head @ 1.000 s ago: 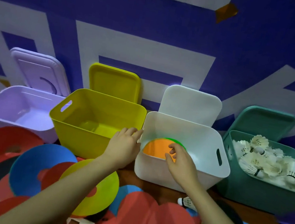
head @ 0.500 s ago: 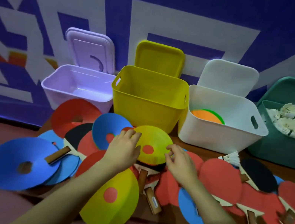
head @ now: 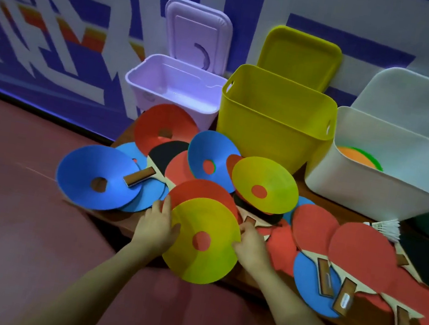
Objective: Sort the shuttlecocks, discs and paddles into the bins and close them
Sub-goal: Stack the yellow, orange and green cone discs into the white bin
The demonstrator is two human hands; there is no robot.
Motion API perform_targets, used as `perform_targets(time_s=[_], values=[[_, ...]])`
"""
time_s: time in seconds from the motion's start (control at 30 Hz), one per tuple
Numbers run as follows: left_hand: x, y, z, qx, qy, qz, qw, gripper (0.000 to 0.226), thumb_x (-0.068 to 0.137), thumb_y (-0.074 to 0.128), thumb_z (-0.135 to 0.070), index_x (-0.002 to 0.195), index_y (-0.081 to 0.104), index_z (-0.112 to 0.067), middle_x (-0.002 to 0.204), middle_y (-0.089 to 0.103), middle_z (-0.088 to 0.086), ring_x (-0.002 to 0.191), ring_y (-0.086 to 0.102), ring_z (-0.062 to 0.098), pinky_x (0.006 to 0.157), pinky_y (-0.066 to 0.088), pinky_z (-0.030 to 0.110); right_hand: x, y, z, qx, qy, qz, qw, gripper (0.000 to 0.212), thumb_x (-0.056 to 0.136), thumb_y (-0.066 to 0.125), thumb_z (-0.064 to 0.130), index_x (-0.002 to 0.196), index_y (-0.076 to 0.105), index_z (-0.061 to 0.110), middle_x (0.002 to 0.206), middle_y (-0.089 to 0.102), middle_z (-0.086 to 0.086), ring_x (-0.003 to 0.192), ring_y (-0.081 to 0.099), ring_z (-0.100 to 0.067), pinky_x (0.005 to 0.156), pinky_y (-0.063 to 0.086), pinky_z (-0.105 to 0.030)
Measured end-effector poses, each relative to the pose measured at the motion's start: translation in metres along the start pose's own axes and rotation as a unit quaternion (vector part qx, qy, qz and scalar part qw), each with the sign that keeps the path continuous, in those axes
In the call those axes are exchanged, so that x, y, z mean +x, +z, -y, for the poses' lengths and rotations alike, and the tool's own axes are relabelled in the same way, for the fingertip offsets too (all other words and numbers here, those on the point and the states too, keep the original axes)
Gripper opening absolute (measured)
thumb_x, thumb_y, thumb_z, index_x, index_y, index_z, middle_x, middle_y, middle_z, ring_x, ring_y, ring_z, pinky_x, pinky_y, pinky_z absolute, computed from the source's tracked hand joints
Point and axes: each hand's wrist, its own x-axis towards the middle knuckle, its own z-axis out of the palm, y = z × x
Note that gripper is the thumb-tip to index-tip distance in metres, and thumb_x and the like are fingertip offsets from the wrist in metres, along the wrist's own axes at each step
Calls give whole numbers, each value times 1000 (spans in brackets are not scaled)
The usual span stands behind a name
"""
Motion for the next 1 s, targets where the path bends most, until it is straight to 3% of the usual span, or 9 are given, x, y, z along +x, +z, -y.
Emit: perform_targets(time_s=[0.1,0.23,0.37,0.53,0.67,0.8,0.9,1.0], values=[[3,2,5,-9,1,0,1000,78,91,52,-37,149,8,-8,137,35,16,119,42,35,94,38,42,4,3,4,90,17,-51,994,17,80,56,2,75,51,18,73,61,-8,75,60,-31,67,47,-40],[11,2,6,4,8,-27,1000,78,92,52,-34,148,8,-2,140,32,18,120,40,35,95,35,39,10,6,9,138,10,-109,984,10,85,59,6,82,52,12,79,59,-9,76,57,-27,68,42,-36],[24,4,7,-26,4,-9,1000,73,93,49,-30,148,10,-3,135,35,18,118,40,35,95,35,41,19,14,11,133,0,-140,981,10,90,56,9,100,55,9,103,50,-6,91,46,-18,74,34,-30],[28,4,8,-59,11,-10,998,60,94,39,-8,148,13,-7,128,37,21,107,45,36,85,41,42,17,23,16,174,-16,-120,977,16,90,56,8,93,45,19,99,59,-4,86,58,-26,72,48,-42],[19,0,8,-87,25,-29,995,58,94,33,-1,149,17,-11,119,39,17,96,49,34,74,43,39,7,16,18,222,-40,-131,965,24,91,56,10,108,49,25,105,61,0,94,59,-19,78,50,-41],[7,-13,6,-131,58,-76,987,51,95,39,-10,145,28,-10,117,44,15,95,51,33,74,46,47,0,0,16,217,-66,-148,963,10,91,57,14,101,61,15,91,66,-4,86,62,-22,78,51,-46],[4,-25,-1,-141,99,-124,977,48,94,44,-10,141,36,-10,119,47,14,98,53,34,72,47,46,-5,-14,18,222,-86,-190,953,4,90,58,21,91,59,17,83,63,-15,78,61,-33,70,51,-53],[10,-36,-13,-143,143,-161,966,48,92,48,-9,139,40,-11,115,50,12,93,55,33,66,48,46,-7,-32,24,219,-101,-230,943,6,90,59,20,87,57,15,78,60,-18,72,57,-35,64,47,-50]])
